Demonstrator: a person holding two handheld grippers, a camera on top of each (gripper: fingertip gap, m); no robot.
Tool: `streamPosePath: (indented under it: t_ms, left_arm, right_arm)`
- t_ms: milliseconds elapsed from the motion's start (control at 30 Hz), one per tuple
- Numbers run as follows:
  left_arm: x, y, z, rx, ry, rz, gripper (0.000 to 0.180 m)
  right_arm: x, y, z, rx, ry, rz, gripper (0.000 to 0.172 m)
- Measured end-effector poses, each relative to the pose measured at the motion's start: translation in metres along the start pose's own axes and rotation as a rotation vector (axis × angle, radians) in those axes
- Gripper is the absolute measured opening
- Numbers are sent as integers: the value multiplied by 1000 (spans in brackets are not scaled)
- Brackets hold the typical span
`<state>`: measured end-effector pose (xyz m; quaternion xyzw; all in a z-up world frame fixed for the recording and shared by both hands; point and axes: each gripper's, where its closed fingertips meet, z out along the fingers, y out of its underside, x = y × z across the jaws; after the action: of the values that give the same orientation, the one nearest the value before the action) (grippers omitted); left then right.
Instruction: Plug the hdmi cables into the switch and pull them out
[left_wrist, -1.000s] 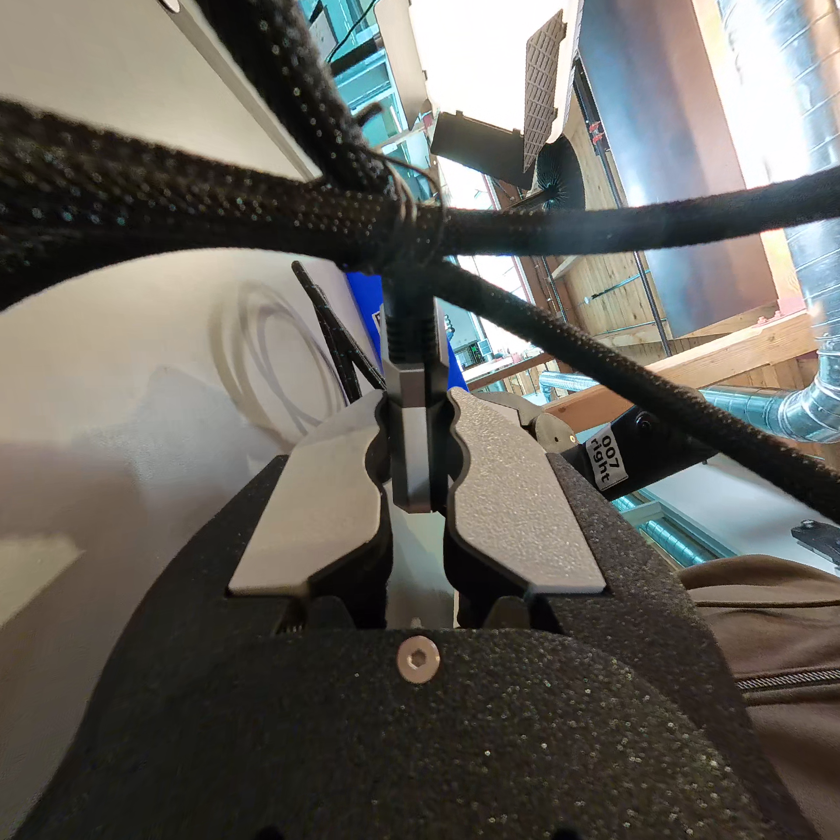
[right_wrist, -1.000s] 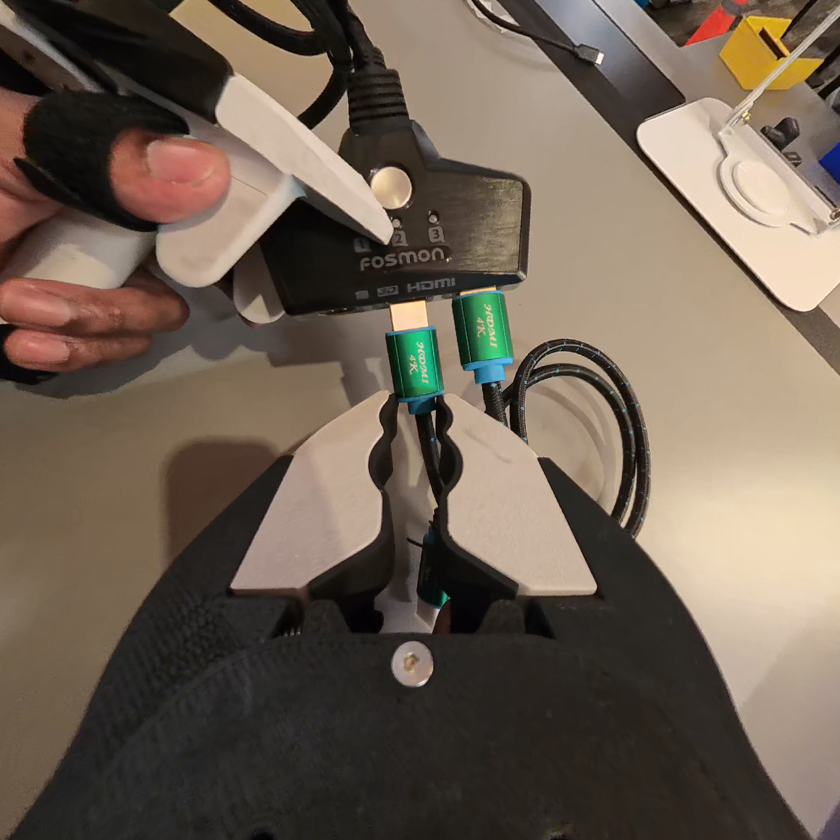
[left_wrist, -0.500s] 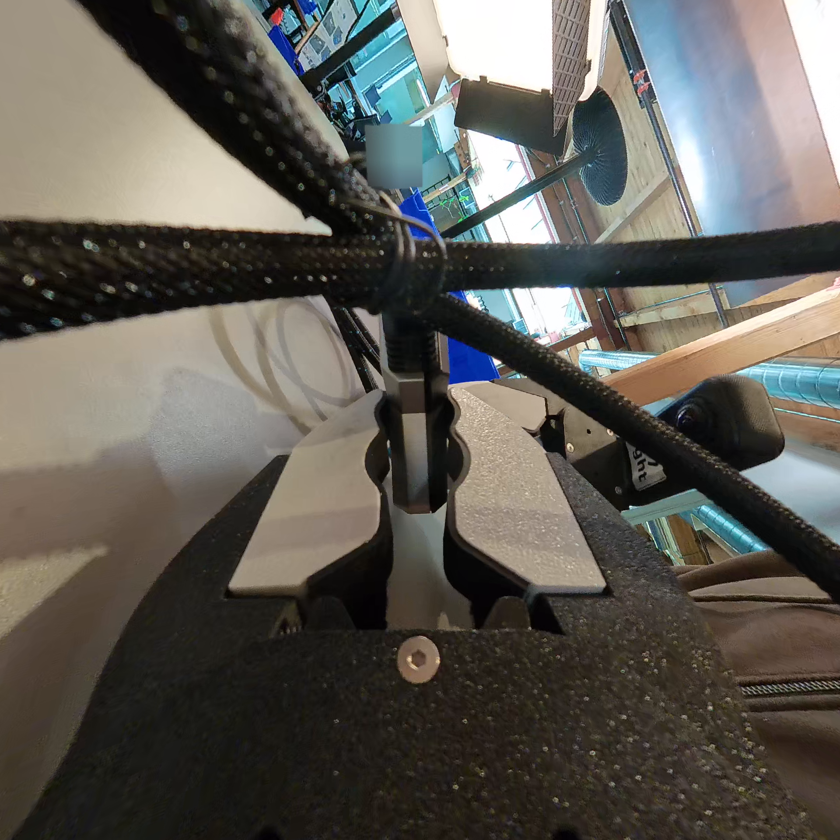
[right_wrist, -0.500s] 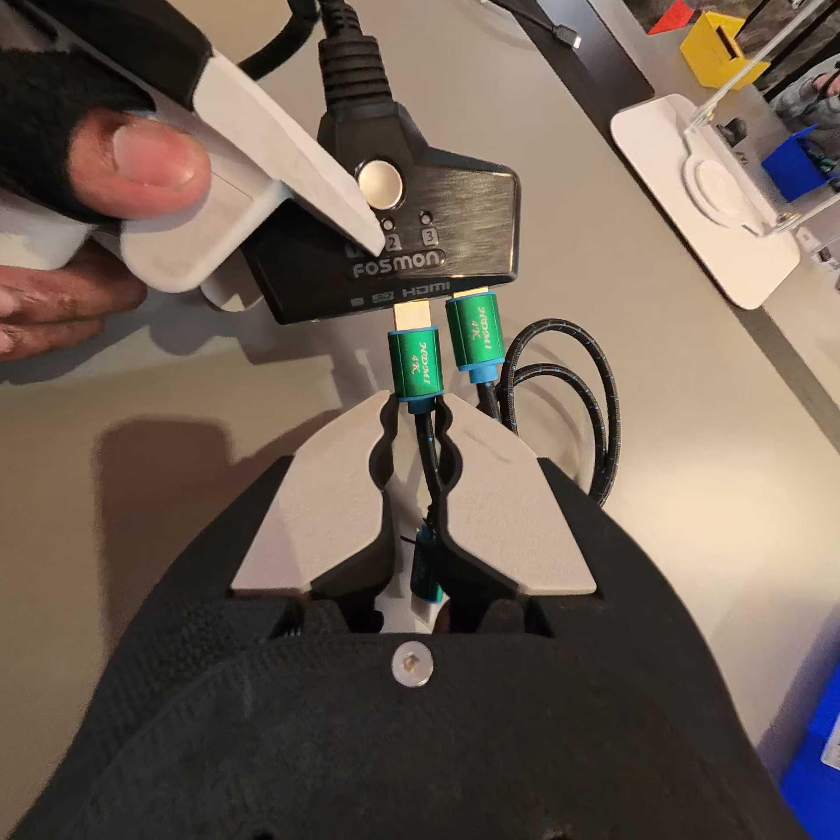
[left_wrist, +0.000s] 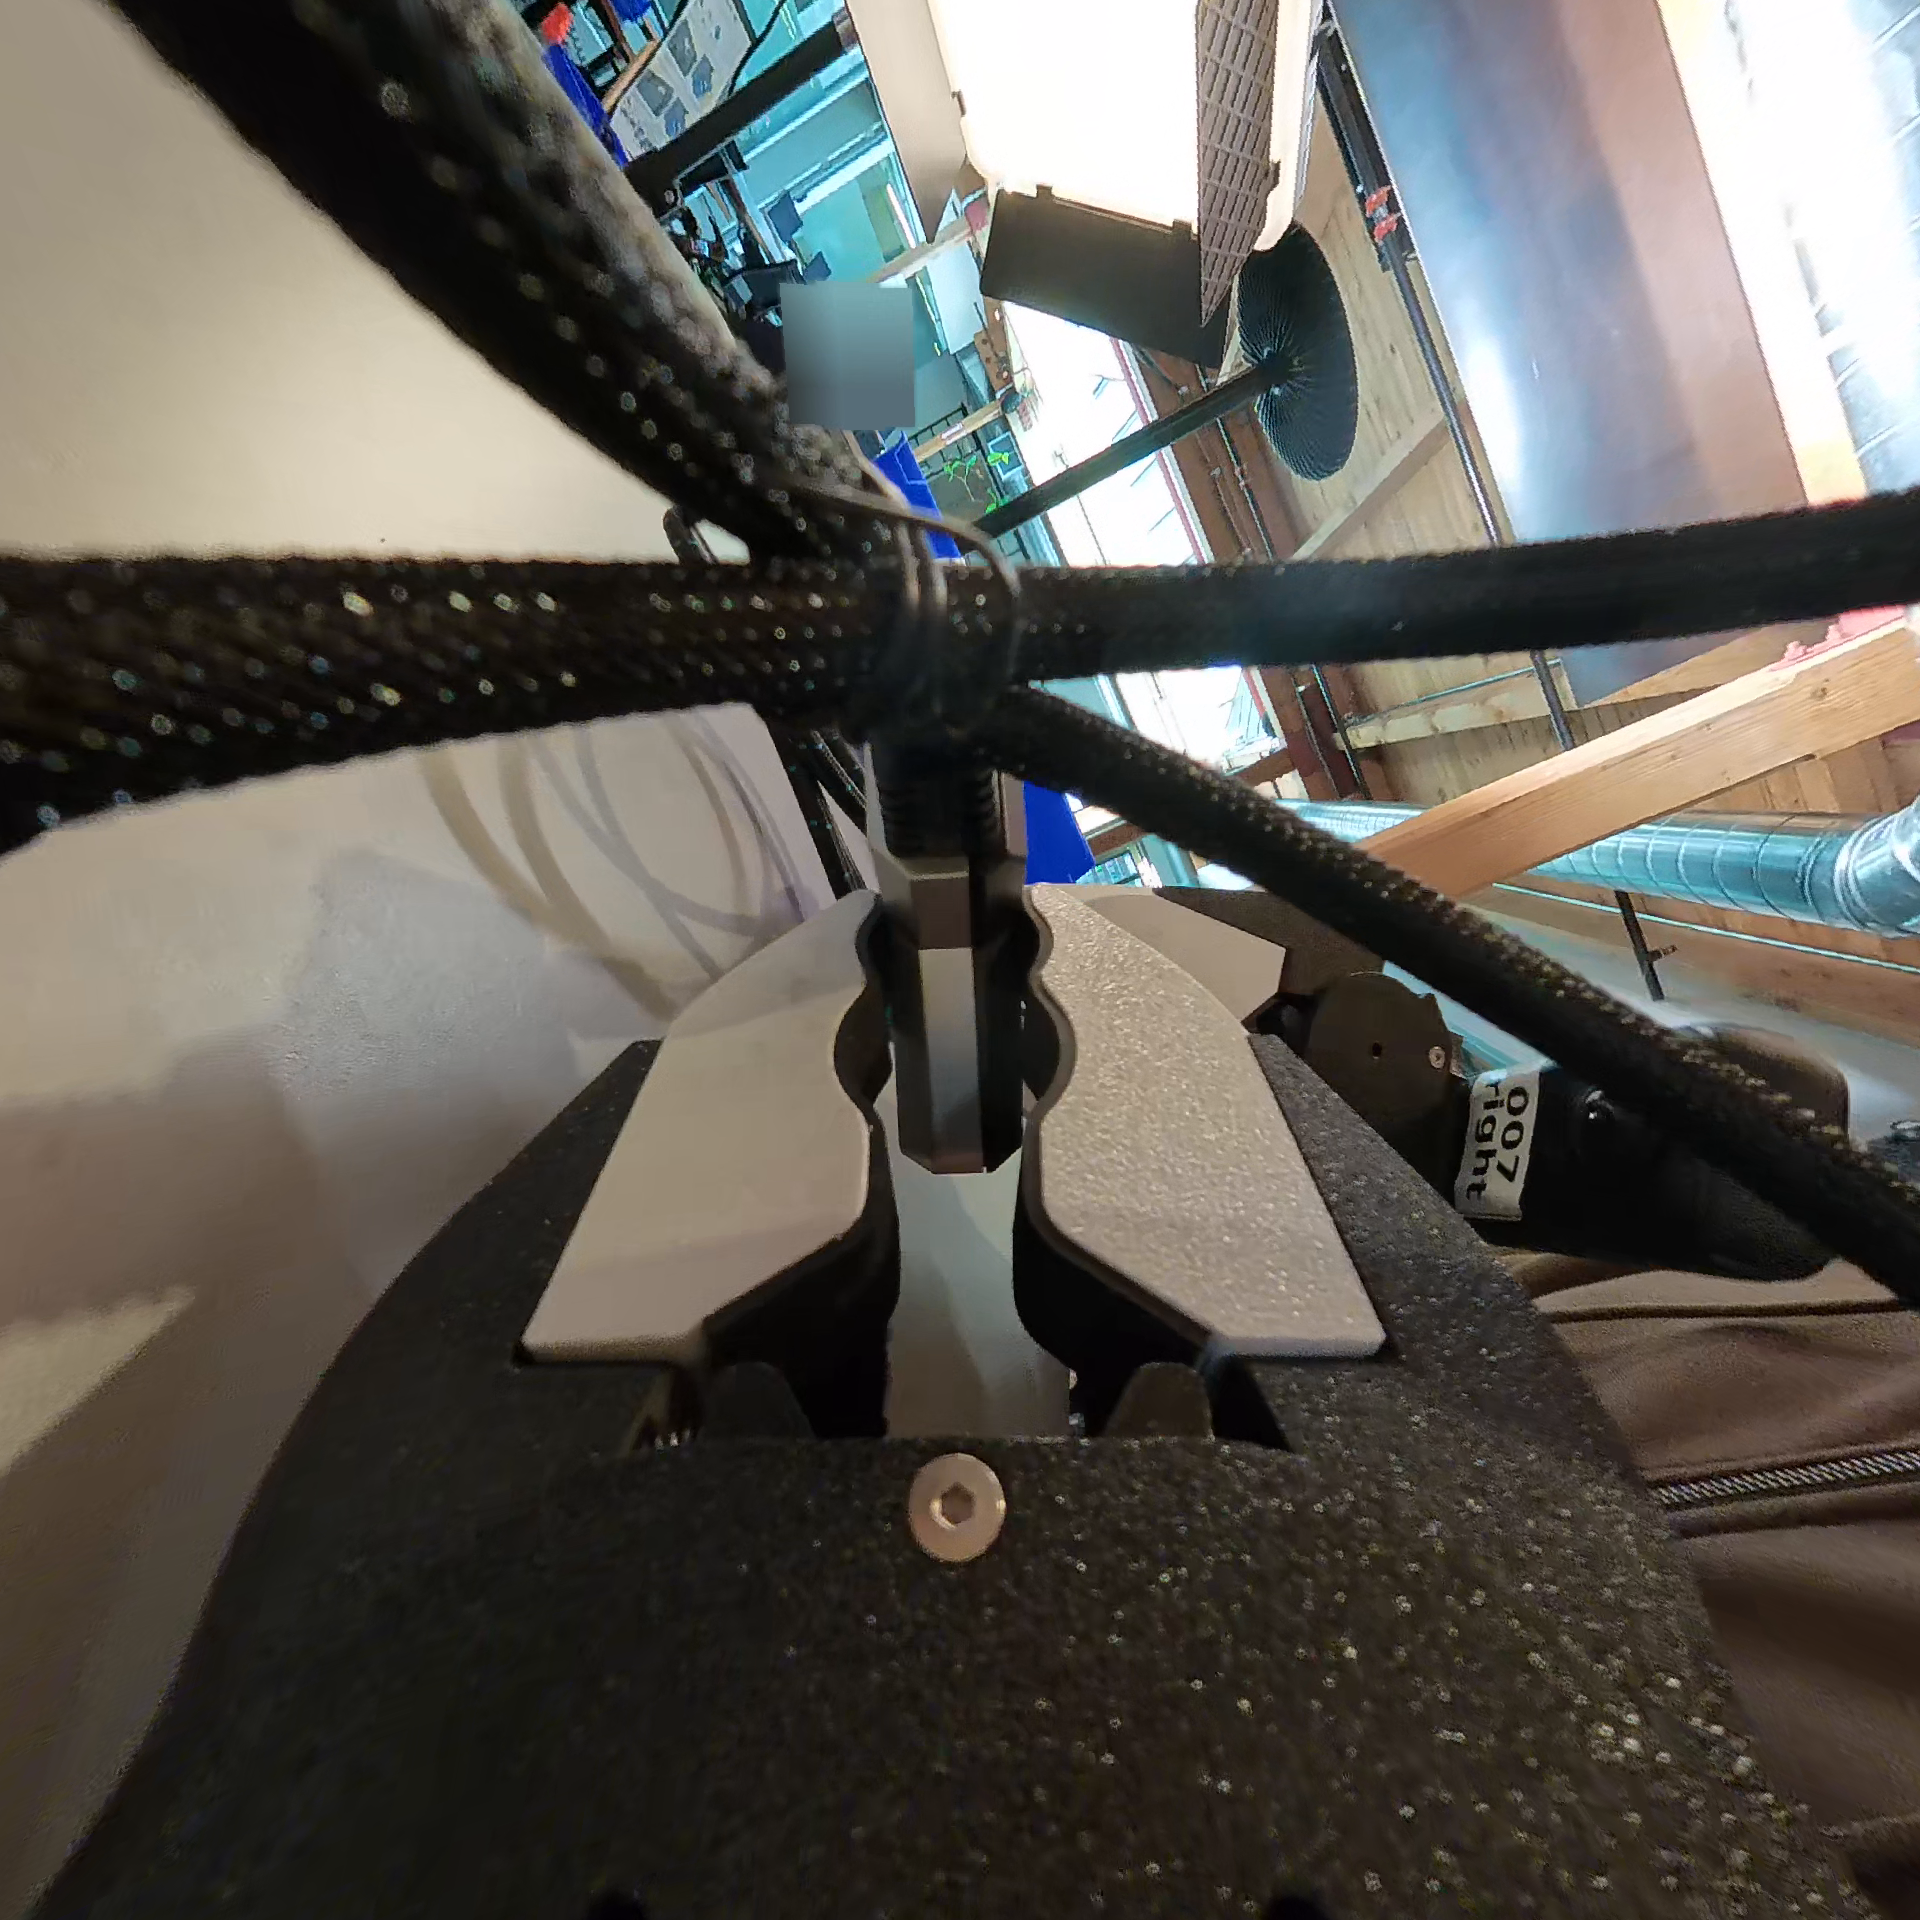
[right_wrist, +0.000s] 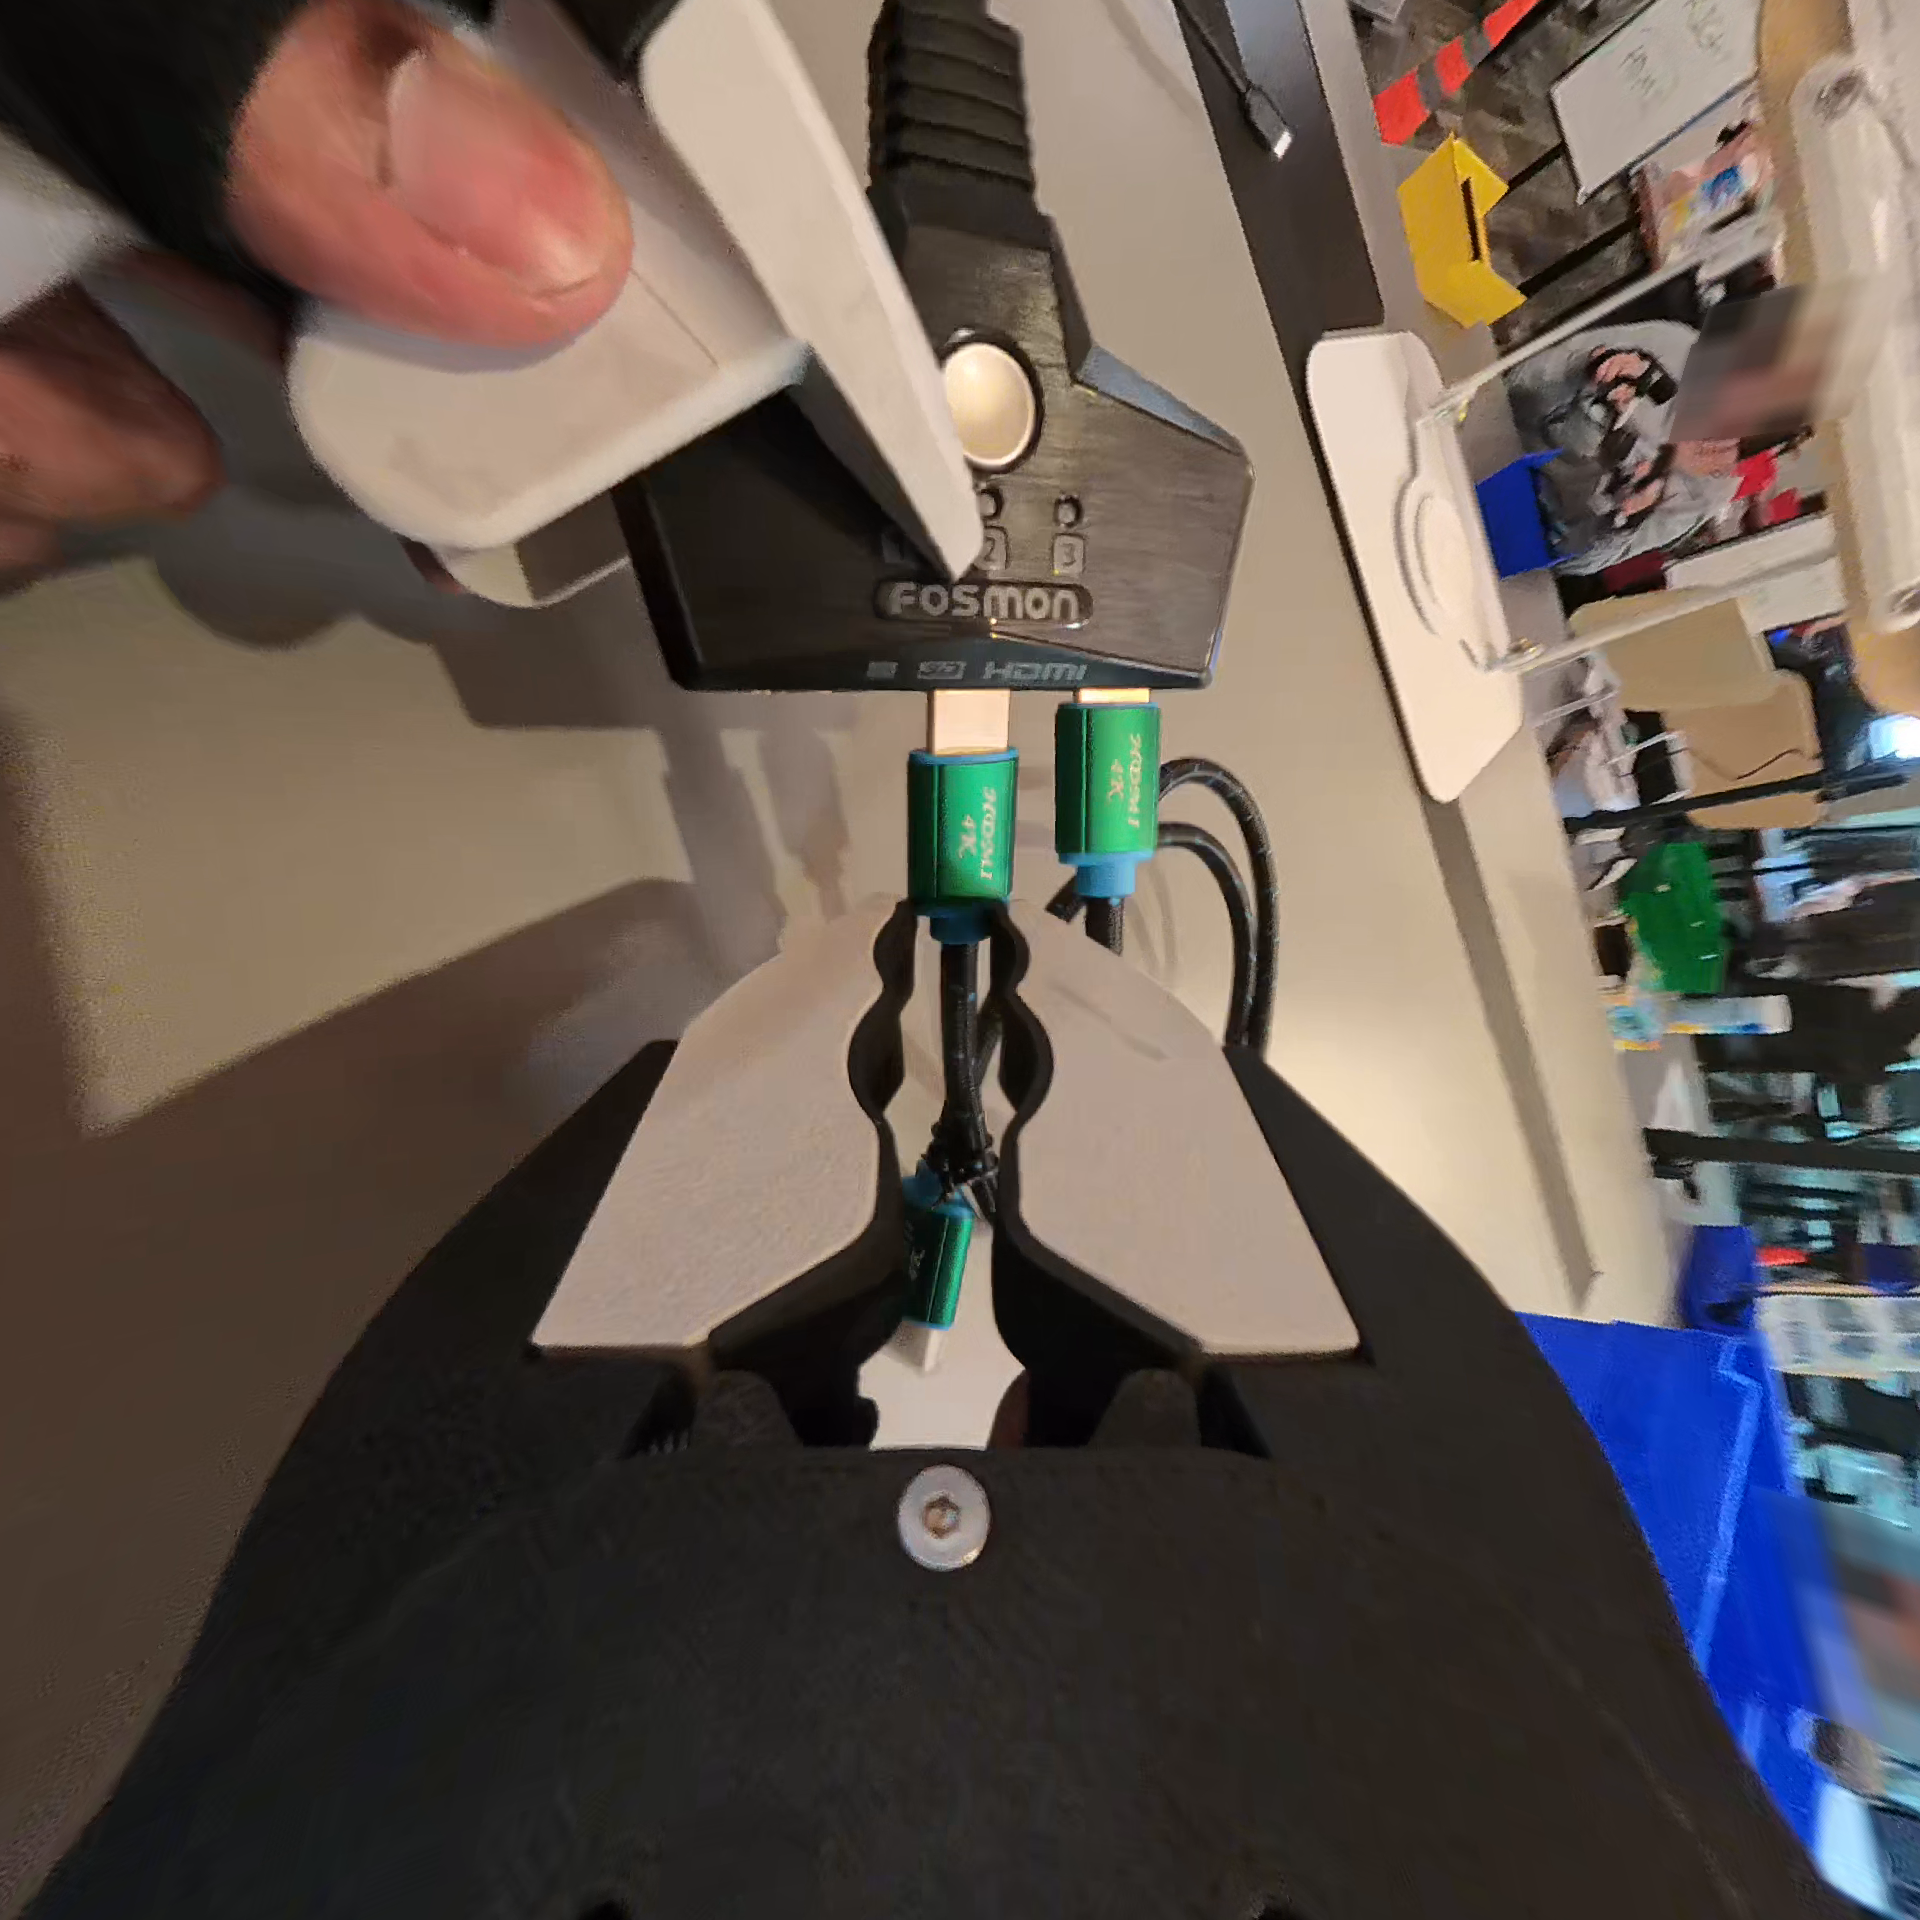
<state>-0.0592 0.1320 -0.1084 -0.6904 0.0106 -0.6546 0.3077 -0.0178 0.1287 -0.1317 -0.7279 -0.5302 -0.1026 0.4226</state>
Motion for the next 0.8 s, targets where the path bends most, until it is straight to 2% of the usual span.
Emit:
streamPosePath:
  t_ms: [100, 400, 533, 667, 800]
  left_arm:
    - [2, 2, 0, -18, -17, 35, 21]
    - [-2, 6, -2, -89, -135, 157, 21]
    - [-4, 5, -3, -77, -139, 74, 21]
    - [-9, 7, -4, -52, -133, -94, 21]
    - [-13, 11, -6, -71, -180, -100, 21]
  right_arm:
    - [0, 0, 1, -21, 21, -68, 12]
    - [-7, 4, 6, -16, -36, 66, 13]
    - [-7, 3, 8, -20, -6, 62, 13]
    - [-10, 5, 10, -48, 26, 18, 13]
    - [-14, 7, 12, -76, 36, 13, 13]
